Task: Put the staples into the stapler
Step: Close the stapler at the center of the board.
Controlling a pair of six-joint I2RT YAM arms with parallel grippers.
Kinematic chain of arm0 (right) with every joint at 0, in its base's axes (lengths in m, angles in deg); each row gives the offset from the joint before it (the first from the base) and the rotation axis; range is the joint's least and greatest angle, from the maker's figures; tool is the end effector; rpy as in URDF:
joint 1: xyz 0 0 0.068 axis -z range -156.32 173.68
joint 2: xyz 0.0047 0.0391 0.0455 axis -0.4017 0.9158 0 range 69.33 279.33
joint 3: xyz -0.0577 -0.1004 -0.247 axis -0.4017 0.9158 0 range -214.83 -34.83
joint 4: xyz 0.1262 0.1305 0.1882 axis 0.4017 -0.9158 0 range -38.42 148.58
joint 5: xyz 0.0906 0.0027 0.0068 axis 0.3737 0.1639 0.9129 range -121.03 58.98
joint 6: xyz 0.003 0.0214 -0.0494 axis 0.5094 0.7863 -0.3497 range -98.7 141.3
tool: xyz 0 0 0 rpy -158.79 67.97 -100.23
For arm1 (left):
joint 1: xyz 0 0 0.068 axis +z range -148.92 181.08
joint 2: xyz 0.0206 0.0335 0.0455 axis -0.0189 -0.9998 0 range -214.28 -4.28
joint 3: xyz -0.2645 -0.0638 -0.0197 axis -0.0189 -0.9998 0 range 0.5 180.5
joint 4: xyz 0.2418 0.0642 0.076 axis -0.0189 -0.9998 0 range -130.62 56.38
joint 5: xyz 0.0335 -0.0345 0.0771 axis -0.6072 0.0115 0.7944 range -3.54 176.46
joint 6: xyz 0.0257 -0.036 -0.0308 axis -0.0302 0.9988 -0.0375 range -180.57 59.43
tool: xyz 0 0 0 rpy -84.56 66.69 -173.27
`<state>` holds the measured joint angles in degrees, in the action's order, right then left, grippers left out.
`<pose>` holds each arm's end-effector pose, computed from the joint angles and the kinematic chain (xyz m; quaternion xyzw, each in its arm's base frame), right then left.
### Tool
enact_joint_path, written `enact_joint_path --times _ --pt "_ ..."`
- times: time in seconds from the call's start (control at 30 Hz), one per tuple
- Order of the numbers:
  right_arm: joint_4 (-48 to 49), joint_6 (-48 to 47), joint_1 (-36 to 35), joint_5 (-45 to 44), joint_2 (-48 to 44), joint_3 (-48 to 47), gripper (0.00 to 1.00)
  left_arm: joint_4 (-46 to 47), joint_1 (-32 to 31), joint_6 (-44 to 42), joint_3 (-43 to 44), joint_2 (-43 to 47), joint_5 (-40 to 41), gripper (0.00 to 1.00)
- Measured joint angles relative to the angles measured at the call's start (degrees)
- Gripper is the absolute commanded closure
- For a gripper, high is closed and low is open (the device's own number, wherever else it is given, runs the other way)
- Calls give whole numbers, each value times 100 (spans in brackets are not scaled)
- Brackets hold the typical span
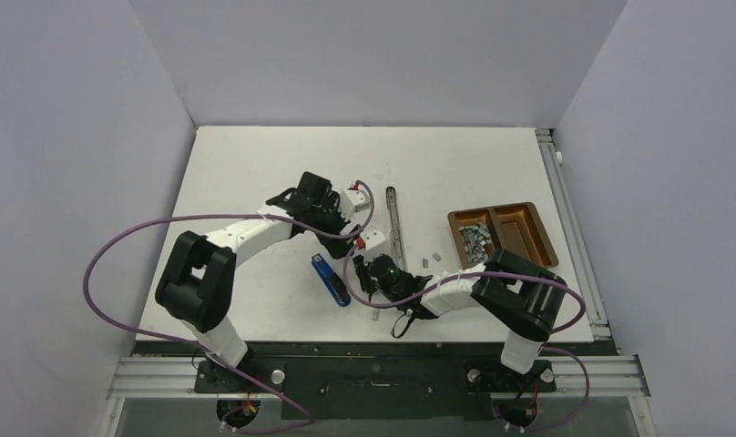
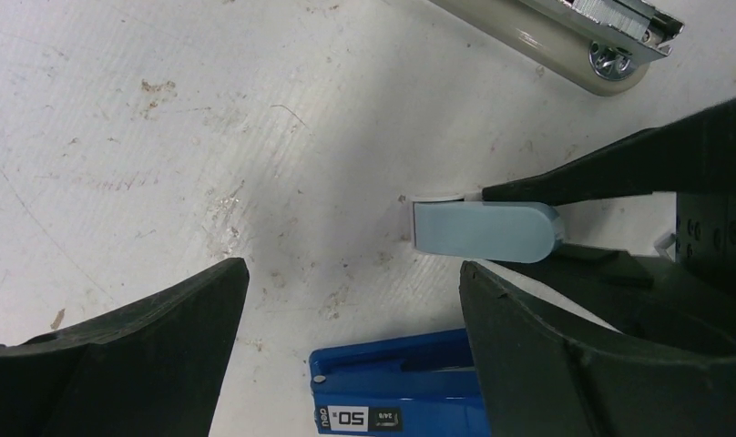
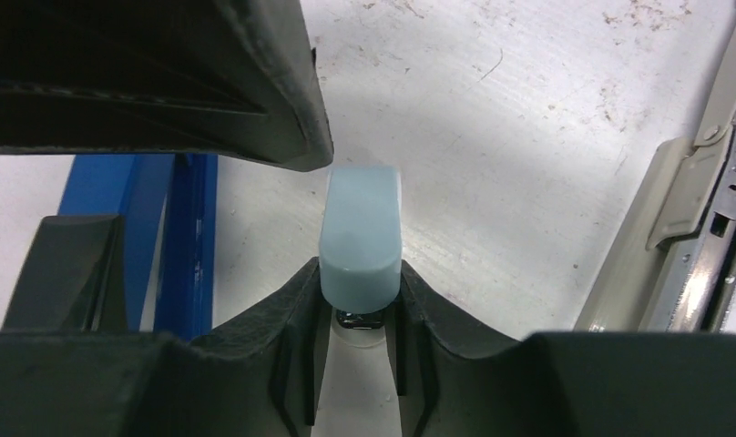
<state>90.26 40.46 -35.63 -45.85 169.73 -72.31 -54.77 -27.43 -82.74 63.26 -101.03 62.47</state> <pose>0.1738 0.2751 0.1261 -0.2372 0.8334 0.2206 0.4479 0.2994 -0.1791 0.2010 0.4558 0.8168 -0.2142 0.2816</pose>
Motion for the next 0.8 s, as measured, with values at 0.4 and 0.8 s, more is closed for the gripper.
enact_joint_path --times 0.4,0.8 --pt "-660 168 -155 251 -852 221 46 -726 485 79 570 271 17 15" --pt "-2393 962 -142 -643 -2052 -15 30 -1123 763 275 1163 352 -33 13"
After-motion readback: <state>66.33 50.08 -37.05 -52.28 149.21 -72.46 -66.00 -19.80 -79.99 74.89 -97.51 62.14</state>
